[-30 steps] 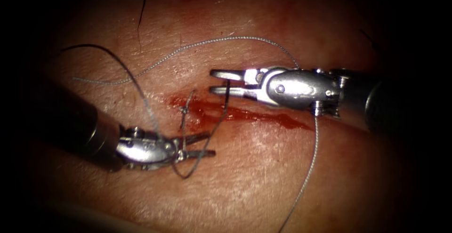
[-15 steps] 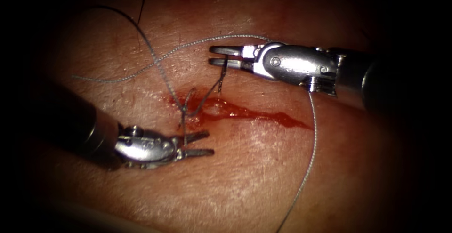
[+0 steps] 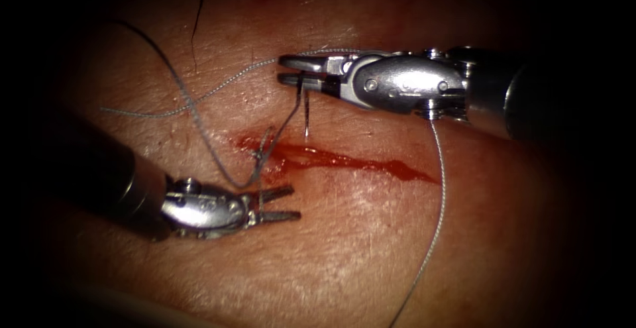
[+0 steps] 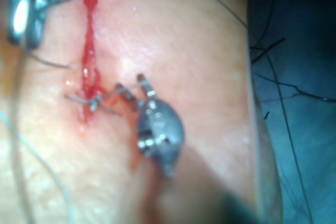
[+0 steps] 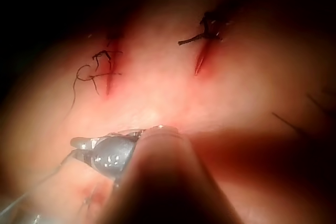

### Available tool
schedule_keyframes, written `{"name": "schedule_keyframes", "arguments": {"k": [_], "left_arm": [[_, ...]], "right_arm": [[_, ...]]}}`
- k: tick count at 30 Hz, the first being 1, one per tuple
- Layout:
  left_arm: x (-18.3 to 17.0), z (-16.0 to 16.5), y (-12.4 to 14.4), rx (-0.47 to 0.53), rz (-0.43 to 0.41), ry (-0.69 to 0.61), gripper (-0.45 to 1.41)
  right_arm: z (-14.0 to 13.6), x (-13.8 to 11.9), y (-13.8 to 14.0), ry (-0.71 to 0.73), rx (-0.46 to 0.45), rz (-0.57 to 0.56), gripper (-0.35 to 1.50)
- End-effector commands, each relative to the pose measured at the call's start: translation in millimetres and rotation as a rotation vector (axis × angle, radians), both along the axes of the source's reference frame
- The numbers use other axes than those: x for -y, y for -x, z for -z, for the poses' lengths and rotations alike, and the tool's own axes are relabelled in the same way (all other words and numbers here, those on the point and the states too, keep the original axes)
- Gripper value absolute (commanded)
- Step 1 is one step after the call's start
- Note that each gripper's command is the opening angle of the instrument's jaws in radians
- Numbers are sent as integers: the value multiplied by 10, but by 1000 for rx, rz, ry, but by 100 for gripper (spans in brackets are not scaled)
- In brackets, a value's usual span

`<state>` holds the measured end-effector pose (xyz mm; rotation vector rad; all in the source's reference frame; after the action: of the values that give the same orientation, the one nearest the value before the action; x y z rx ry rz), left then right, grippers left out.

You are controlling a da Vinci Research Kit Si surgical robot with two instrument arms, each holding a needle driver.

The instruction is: Wound Closure

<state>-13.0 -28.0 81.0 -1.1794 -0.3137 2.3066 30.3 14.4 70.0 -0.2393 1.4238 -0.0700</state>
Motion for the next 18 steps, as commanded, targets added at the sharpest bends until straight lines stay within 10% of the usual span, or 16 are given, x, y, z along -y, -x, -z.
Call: {"name": "schedule_keyframes", "arguments": {"k": [1, 18], "left_arm": [[10, -5, -1, -2, -1, -3, 34], [10, -5, -2, 0, -4, -5, 34]], "right_arm": [[-10, 5, -10, -46, -10, -5, -35], [-18, -1, -6, -729, -8, -170, -35]]}}
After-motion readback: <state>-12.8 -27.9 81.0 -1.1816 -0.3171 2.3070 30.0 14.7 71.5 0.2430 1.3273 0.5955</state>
